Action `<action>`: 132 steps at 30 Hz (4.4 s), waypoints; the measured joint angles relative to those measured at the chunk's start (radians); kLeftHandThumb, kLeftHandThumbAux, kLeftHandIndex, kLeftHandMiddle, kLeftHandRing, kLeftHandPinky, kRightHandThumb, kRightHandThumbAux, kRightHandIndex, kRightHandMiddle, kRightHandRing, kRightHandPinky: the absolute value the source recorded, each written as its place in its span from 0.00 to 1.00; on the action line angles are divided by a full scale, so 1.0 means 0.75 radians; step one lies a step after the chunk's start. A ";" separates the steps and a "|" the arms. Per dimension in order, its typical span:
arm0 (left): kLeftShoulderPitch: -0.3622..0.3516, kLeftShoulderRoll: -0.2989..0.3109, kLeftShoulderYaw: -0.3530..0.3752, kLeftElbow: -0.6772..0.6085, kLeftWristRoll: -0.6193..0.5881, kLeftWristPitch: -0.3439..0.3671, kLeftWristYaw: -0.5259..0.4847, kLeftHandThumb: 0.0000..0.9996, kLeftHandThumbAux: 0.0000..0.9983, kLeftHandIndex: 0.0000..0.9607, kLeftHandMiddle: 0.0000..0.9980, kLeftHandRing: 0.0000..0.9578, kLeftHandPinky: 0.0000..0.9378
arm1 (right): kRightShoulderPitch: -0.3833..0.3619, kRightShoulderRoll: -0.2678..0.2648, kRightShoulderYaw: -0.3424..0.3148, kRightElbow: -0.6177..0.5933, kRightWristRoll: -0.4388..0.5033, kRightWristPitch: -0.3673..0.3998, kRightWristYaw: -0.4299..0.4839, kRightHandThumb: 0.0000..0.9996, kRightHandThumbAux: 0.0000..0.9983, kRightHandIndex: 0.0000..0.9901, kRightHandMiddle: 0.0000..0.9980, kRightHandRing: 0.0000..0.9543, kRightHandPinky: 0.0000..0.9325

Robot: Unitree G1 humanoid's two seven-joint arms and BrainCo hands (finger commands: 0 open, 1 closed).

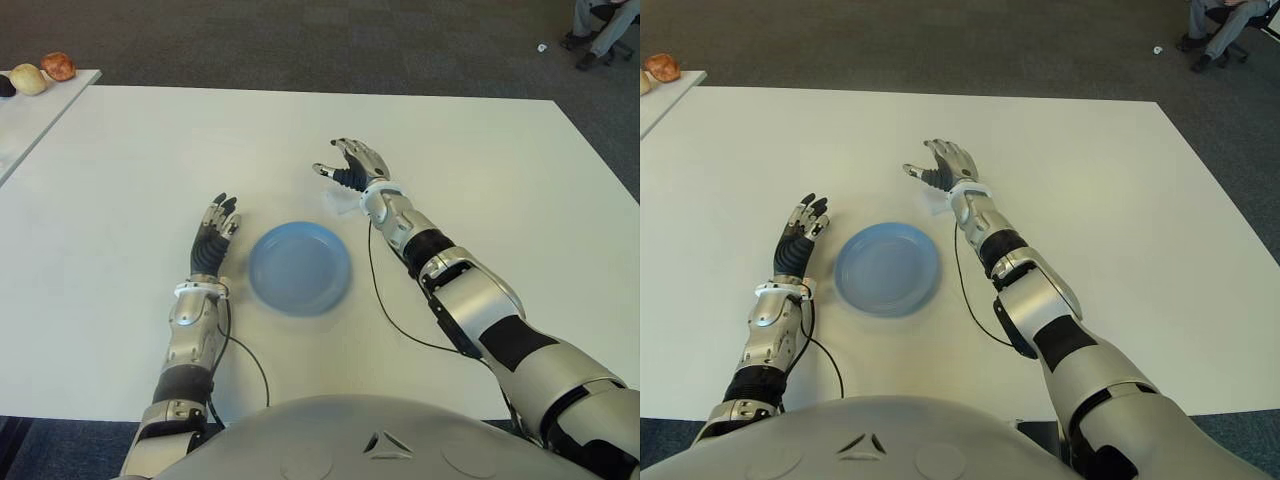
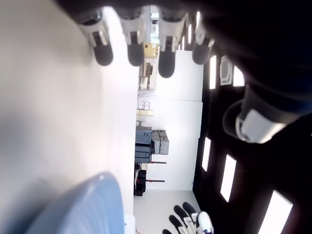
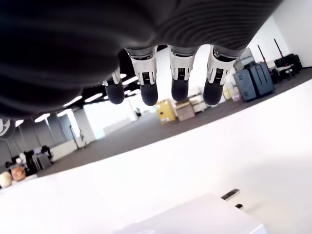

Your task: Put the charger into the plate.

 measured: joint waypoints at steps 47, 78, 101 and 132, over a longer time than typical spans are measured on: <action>0.019 0.003 -0.005 -0.049 -0.002 0.045 0.000 0.00 0.54 0.01 0.13 0.08 0.00 | 0.049 -0.022 0.044 0.026 0.003 -0.085 0.074 0.26 0.17 0.00 0.00 0.00 0.00; 0.029 0.031 -0.003 -0.057 -0.015 0.052 -0.014 0.00 0.53 0.01 0.13 0.09 0.00 | 0.249 -0.218 0.056 -0.167 -0.009 -0.142 0.131 0.26 0.21 0.00 0.00 0.00 0.00; 0.029 0.037 -0.001 -0.057 -0.021 0.052 -0.028 0.00 0.53 0.01 0.13 0.09 0.00 | 0.262 -0.195 0.077 -0.183 -0.013 -0.129 0.108 0.26 0.22 0.00 0.00 0.00 0.00; 0.051 0.030 -0.005 -0.079 -0.026 0.052 -0.033 0.00 0.53 0.00 0.13 0.08 0.00 | 0.158 -0.126 0.218 -0.040 -0.131 -0.214 -0.004 0.25 0.21 0.00 0.00 0.00 0.00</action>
